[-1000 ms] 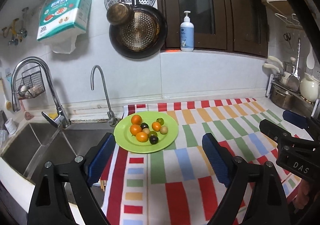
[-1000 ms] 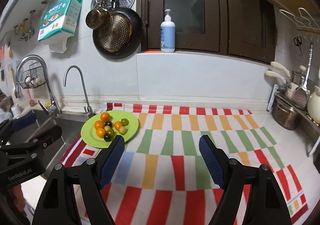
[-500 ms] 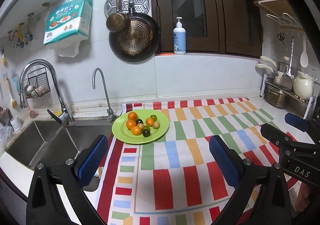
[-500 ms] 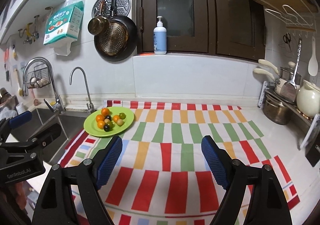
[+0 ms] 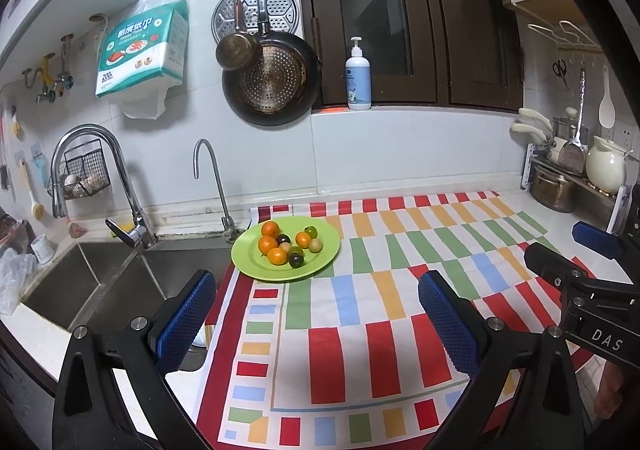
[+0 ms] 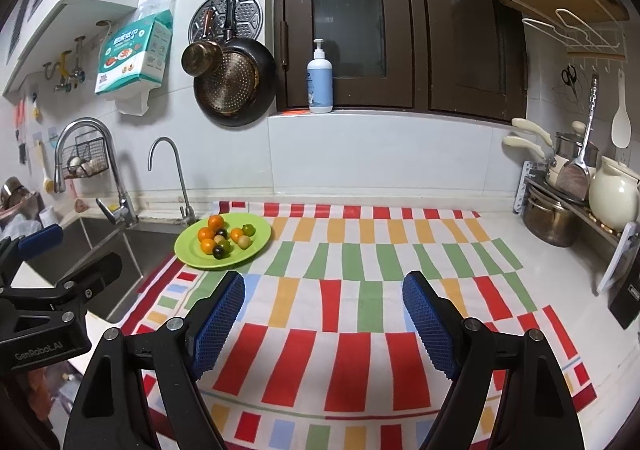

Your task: Organize fruits

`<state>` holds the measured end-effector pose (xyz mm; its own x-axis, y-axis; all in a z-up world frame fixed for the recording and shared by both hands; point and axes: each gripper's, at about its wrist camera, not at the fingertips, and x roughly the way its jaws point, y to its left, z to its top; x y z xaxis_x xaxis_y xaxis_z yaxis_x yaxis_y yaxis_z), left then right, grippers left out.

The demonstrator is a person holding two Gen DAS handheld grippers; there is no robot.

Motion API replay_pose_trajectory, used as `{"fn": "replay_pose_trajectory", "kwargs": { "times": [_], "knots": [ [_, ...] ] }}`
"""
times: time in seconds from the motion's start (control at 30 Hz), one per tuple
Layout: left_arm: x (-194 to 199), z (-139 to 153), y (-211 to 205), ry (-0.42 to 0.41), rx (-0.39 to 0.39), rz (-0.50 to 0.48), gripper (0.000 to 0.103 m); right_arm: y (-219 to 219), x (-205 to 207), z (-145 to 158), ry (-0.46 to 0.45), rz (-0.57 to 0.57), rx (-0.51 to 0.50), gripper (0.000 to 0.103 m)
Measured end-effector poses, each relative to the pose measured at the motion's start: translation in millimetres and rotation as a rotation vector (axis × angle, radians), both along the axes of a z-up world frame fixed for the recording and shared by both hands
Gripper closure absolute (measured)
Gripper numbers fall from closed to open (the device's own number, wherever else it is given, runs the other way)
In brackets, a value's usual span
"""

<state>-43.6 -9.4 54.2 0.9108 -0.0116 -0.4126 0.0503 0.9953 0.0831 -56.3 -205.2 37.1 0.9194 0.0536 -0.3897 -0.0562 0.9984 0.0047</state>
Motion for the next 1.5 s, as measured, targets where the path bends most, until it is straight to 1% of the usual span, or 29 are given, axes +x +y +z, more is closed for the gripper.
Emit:
{"fn": "replay_pose_trajectory", "kwargs": {
  "times": [0.5, 0.7, 1.5],
  "knots": [
    [-9.6, 2.9, -5.4, -0.021, 0.01, 0.001, 0.0, -2.3, -7.5, 1.5, -0.006, 0.003, 0.008, 0.021],
    [-13.8, 4.2, -9.0, -0.038, 0.031, 0.001, 0.0, -3.7, -8.6, 3.5, -0.007, 0.008, 0.013, 0.021],
    [-7.1, 2.8, -9.2, -0.025, 0.039, -0.004, 0.0, -5.4, -2.8, -0.6, 0.02, 0.012, 0.022, 0.021]
  ]
}}
